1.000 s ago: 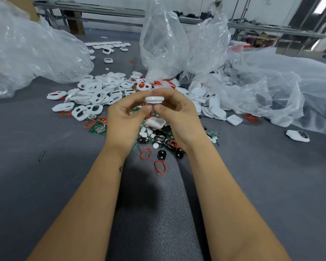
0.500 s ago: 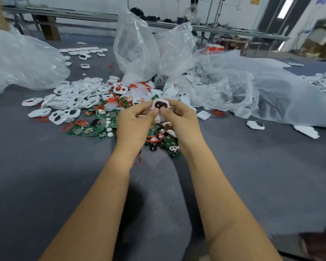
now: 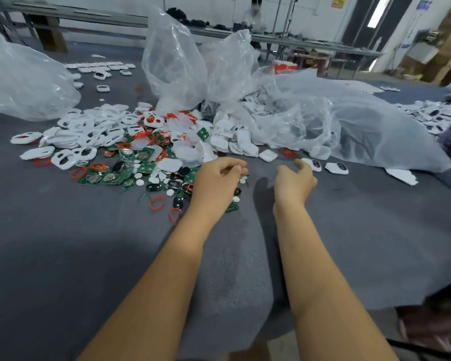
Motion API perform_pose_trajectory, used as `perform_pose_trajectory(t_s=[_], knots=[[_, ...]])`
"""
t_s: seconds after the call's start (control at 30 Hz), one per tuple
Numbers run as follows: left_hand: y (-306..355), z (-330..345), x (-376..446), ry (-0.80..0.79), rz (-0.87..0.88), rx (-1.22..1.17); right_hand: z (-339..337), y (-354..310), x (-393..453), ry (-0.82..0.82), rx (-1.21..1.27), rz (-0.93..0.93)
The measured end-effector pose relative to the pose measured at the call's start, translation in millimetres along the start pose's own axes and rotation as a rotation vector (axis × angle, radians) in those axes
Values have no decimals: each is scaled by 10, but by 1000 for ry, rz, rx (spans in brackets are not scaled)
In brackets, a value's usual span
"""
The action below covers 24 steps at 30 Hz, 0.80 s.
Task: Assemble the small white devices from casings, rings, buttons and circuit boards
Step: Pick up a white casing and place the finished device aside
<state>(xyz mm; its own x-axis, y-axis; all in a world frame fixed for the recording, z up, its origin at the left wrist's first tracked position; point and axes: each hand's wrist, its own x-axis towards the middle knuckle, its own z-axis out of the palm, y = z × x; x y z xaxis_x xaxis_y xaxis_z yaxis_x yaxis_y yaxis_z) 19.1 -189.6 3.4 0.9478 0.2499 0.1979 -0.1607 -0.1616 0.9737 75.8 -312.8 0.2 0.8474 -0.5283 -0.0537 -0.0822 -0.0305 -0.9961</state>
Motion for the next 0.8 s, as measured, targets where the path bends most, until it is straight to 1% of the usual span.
perform_pose_trajectory(t_s=[0.13, 0.27, 0.33, 0.37, 0.47, 0.53, 0.6, 0.7, 0.8], knots=[[-24, -317, 20, 167, 47, -29, 362, -79, -327, -135, -75, -165], [-94, -750, 70, 378, 73, 5, 818, -118, -733, -327, -170, -455], [-138, -979, 125, 485, 69, 70, 1049, -118, -949, -425, -231, -603], [-160, -1085, 144, 527, 66, 114, 1150, -120, -1043, -477, -262, -648], [-237, -1434, 199, 645, 61, 383, 1380, -109, -1234, -623, -304, -712], [-289, -1695, 242, 667, 3, 587, 1449, -82, -1276, -672, -317, -745], [-348, -1926, 282, 631, -109, 733, 1453, -57, -1249, -657, -329, -750], [-408, -2041, 298, 546, -274, 808, 1383, -53, -1123, -574, -326, -673], [-424, -1988, 294, 537, -279, 903, 1287, -68, -986, -531, -310, -588]])
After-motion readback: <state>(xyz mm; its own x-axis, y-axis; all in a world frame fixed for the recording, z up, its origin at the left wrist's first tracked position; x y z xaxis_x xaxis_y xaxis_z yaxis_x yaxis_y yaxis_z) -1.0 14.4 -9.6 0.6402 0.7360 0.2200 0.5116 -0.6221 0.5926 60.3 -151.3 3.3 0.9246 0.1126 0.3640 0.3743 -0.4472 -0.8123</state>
